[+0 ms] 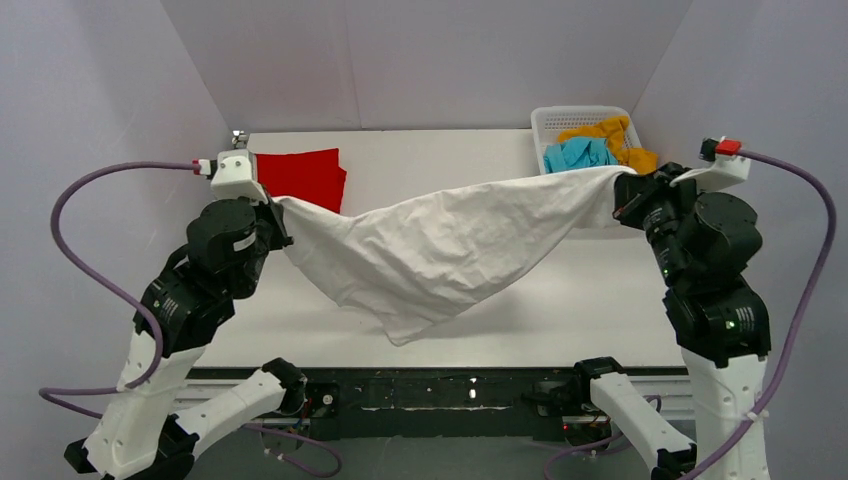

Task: Fold and stack the t-shirts
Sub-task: Flatten out the tshirt

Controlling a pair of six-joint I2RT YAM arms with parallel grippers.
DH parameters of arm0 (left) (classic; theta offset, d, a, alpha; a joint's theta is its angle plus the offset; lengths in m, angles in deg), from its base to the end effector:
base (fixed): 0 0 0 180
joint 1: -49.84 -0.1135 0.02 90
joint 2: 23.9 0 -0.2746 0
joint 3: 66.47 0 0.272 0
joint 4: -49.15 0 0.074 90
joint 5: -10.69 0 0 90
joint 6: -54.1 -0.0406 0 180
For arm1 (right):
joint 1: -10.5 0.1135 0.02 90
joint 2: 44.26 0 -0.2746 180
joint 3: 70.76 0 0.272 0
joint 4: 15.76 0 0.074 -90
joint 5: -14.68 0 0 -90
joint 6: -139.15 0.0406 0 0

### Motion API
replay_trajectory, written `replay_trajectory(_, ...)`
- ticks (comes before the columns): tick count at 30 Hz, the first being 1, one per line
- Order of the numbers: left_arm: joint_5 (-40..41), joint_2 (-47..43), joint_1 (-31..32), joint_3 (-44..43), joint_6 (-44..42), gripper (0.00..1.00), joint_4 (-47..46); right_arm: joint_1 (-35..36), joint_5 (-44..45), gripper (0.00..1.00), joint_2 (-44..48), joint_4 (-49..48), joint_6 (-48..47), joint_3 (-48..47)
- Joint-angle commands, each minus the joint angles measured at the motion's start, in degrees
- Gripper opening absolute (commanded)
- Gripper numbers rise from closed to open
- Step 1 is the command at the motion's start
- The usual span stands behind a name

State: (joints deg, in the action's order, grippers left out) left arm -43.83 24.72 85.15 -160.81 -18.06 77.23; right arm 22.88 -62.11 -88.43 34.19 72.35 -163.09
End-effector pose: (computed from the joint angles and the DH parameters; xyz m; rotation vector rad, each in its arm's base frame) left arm 0.1200 -0.0561 0.5467 -0.3423 1.2873 -0.3974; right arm 0.1172 0.0162 0.5039 0.3294 1.5751 0.2972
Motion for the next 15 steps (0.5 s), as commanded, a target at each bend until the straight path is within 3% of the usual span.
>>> replay_trajectory(1, 4.7, -3.3, -0.3, -5.9, -8.9, 0.00, -1.7, -0.1, -0.2, 0.01, 3.4, -3.8, -6.1, -5.7)
replay_trajectory(9, 0.4, -4.9, -0.3, -19.1, -13.9, 0.00, 1.0, -0.2, -3.4, 0.01, 7.9, -1.7, -7.2, -13.2)
replay_trajectory(15, -2.4, 0.9, -0.3, -32.4, -17.5, 0.00, 2.7, -0.2, -6.5, 0.01, 7.9, 0.8, -7.3, -18.8)
